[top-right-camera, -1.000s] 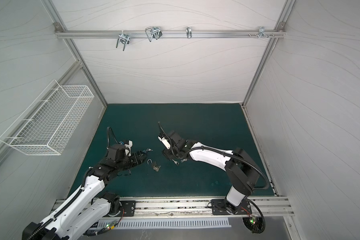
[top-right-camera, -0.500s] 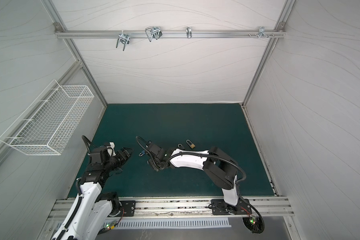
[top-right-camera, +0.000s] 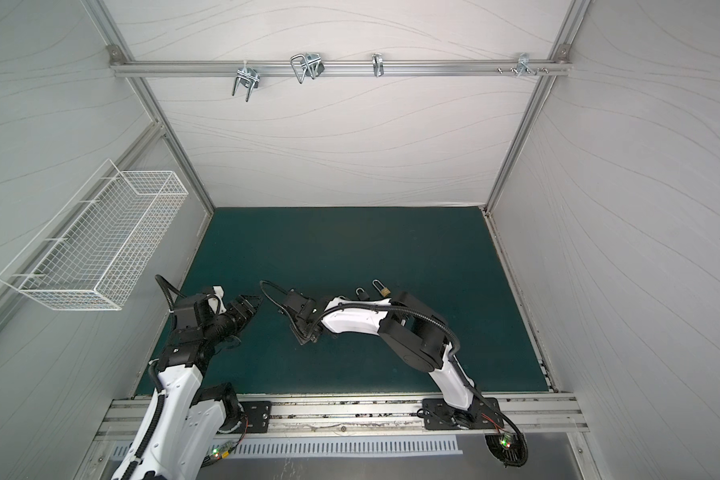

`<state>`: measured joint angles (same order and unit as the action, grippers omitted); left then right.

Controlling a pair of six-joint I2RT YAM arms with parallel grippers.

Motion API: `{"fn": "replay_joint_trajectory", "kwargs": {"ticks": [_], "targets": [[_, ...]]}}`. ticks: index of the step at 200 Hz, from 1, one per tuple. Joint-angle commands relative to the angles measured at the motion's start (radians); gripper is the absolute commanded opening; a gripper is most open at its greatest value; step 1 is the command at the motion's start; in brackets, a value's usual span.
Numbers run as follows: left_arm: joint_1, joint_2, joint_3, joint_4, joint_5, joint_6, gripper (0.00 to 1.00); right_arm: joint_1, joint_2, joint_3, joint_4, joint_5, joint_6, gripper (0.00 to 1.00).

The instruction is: Lock with the key

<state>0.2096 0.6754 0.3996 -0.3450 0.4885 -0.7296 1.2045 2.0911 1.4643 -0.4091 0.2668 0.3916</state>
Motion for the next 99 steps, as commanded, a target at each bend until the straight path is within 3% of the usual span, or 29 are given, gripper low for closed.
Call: {"fn": "replay_joint_trajectory", "kwargs": {"ticks": [1,27,99], "targets": [[0.007,-0.014,0.015,-0.006,0.016,0.007,0.77,0.015,0.037,0.032,-0.067,0.036,-0.018,0.68],[0.008,-0.016,0.006,0.010,0.019,-0.005,0.77,0.017,0.051,0.035,-0.079,0.052,-0.029,0.64],[0.007,-0.009,0.014,0.008,0.024,0.001,0.76,0.013,0.045,0.001,-0.066,0.019,-0.005,0.38]]}}
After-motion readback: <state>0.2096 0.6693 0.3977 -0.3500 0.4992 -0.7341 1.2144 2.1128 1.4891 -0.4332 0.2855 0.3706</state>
